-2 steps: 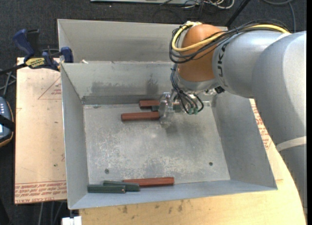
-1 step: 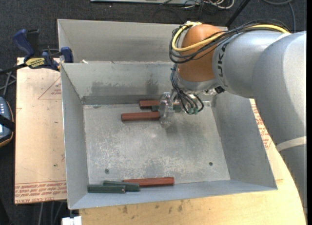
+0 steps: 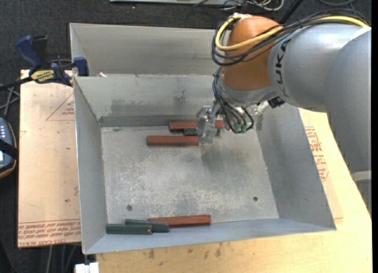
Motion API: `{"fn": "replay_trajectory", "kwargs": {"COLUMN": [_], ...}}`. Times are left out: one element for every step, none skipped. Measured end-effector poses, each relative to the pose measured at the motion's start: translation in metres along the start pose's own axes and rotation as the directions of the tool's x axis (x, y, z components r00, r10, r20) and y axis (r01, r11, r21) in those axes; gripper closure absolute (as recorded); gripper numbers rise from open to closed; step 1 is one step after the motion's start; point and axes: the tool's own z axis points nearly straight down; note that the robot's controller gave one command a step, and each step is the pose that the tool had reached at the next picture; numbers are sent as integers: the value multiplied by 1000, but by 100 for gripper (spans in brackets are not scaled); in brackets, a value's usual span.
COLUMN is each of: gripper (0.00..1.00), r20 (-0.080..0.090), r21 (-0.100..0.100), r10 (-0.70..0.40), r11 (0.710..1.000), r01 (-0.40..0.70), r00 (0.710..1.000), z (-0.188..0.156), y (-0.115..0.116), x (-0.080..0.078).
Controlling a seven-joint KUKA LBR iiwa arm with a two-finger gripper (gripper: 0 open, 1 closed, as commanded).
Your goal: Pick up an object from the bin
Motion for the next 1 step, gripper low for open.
{"fn": "replay_trajectory", "kwargs": {"gripper": [0], "r20": [6], "r21": [-1], "r10": [-19], "r11": [1000], "r01": [19], "r00": [1000], "z": [-10], "y": [30], "x": [-9]}}
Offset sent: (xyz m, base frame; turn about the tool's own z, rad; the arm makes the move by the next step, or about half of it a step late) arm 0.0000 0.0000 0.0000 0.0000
